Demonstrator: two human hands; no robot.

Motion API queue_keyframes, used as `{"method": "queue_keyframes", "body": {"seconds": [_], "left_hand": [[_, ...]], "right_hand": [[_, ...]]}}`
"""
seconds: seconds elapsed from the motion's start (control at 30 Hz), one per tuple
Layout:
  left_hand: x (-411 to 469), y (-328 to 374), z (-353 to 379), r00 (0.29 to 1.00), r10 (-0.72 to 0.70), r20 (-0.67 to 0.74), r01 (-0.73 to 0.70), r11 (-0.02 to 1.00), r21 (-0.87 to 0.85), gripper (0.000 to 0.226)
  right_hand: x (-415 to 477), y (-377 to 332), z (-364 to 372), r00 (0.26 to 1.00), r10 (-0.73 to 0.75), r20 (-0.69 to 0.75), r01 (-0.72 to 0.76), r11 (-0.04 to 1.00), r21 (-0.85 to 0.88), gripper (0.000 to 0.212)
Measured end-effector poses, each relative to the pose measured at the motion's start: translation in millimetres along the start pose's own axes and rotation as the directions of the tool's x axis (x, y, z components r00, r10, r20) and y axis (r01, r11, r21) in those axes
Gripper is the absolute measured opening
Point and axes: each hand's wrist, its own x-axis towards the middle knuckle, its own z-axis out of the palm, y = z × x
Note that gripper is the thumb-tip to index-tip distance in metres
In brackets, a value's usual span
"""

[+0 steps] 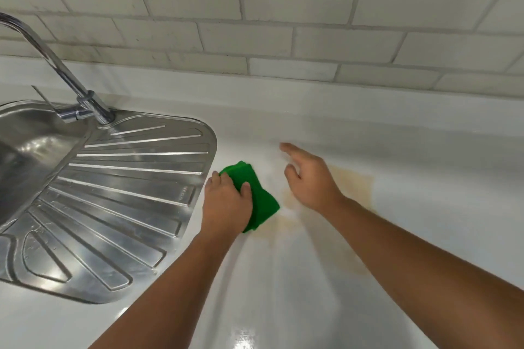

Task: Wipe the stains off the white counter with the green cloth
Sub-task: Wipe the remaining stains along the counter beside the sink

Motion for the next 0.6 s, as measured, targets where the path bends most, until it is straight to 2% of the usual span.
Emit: {"method": "queue_keyframes", "body": {"seconds": [0.07,0.1,0.23,0.33,0.47,0.53,0.6], "left_hand": [[-2.2,12.2,21.4,0.995,-0.077,0.061,0.073,0.995,0.067,0.073],[-2.5,15.5,29.2,0.995,-0.086,0.048,0.080,0.991,0.112,0.077],[20.7,26.7,44.4,0.998,-0.057,-0.020,0.060,0.981,0.182,0.080],[59.3,39.9,40.9,0.996,-0.081,0.031,0.073,0.980,0.186,0.076],[93.2,38.9,52.4,0.993,0.121,0.011,-0.120,0.961,0.250,0.056],[103.0,46.6,57.7,0.985,0.174,-0.005,-0.168,0.961,0.219,0.052],[112.1,57.2,58.4,0.985,0.160,-0.059,-0.152,0.981,0.120,0.048]], "right_hand": [[-17.6,26.8,-33.2,0.997,0.005,-0.081,-0.019,0.985,-0.173,0.050],[-25.9,39.1,-48.3,0.995,0.025,-0.101,-0.050,0.966,-0.254,0.051],[-60.2,81.8,-99.0,0.981,0.120,-0.149,-0.178,0.859,-0.480,0.055],[-83.2,108.0,-126.5,0.971,0.171,-0.165,-0.234,0.803,-0.548,0.057],[-104.6,133.2,-153.0,0.955,0.231,-0.185,-0.297,0.756,-0.583,0.062],[-112.6,147.4,-163.9,0.946,0.258,-0.198,-0.325,0.740,-0.589,0.066],[-116.3,159.8,-172.7,0.939,0.276,-0.207,-0.345,0.731,-0.589,0.069]]}}
